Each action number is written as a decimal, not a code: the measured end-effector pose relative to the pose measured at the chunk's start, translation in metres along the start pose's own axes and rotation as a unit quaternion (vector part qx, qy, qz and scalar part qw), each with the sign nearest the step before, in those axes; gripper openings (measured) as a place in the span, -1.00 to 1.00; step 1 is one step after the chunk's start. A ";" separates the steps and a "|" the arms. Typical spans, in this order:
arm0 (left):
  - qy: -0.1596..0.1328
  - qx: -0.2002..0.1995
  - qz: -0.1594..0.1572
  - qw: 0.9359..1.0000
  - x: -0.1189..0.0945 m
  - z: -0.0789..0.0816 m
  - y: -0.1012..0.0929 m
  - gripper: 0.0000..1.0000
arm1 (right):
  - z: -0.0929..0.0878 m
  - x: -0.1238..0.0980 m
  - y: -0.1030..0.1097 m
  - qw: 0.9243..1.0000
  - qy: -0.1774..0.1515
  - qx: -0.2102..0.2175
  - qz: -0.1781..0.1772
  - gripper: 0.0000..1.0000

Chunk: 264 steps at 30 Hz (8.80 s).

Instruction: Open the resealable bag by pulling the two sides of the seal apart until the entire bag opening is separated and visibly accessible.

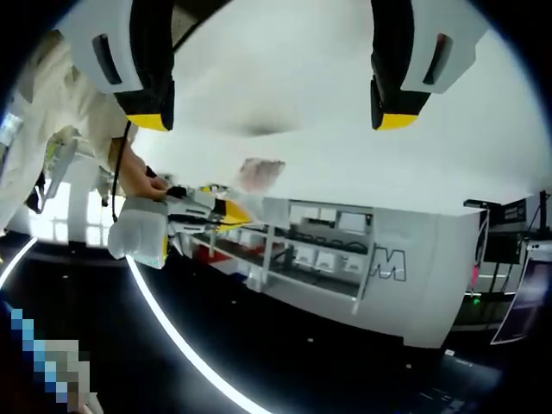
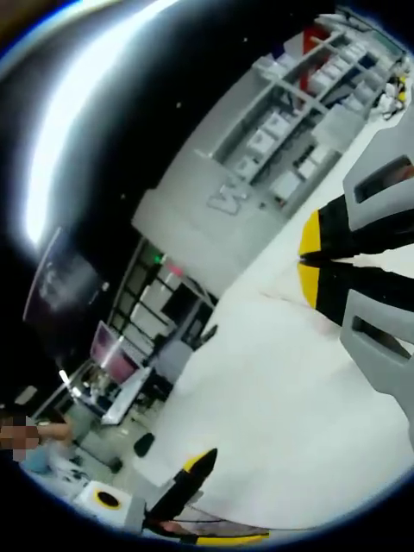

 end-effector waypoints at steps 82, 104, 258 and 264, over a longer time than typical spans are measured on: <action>-0.004 -0.002 0.008 1.000 -0.008 0.005 0.005 0.88 | -0.017 0.055 -0.017 0.998 0.043 -0.027 0.031 -1.00; -0.003 -0.008 0.015 1.000 -0.010 0.002 0.008 0.88 | -0.020 0.072 -0.018 0.997 0.052 -0.030 0.037 -1.00; 0.016 -0.016 0.034 0.999 -0.007 -0.002 0.018 0.87 | -0.090 0.232 -0.041 0.988 0.142 -0.010 0.053 -1.00; 0.019 -0.016 0.037 0.999 -0.009 -0.003 0.019 0.87 | -0.096 0.241 -0.048 0.988 0.145 -0.007 0.044 -1.00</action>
Point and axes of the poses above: the point that each gripper's makers call its tool centre point, and the gripper's own axes: x roughly forward along the fingers, y roughly to its left, z roughly out of its top, the point moved 5 cm from there along -x, roughly backward along the fingers, and after that the axes turned 8 degrees about -y, right-handed, at the moved point
